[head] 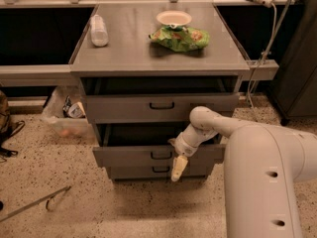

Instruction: Open middle drawer

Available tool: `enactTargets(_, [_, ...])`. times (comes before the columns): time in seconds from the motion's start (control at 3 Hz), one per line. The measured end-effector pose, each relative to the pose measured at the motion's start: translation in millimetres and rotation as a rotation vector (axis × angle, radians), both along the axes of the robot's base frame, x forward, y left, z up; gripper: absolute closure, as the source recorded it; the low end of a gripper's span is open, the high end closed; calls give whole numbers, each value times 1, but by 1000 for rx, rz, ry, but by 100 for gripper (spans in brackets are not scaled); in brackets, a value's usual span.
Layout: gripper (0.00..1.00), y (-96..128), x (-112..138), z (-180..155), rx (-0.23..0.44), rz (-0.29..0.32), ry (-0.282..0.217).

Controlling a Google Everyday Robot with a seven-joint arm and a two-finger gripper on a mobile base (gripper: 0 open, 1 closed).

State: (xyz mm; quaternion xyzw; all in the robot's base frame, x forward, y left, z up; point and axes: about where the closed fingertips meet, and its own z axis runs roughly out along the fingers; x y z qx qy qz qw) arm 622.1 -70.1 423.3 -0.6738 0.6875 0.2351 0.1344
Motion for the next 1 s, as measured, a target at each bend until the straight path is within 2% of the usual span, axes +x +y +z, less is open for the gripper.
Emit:
enactTargets(0.33, [0,-1,-49,33,88,8,51])
enactTargets(0.67, [0,-1,-49,32,89,9,51])
enactTargets(1.0, [0,4,-49,19,96,21,71])
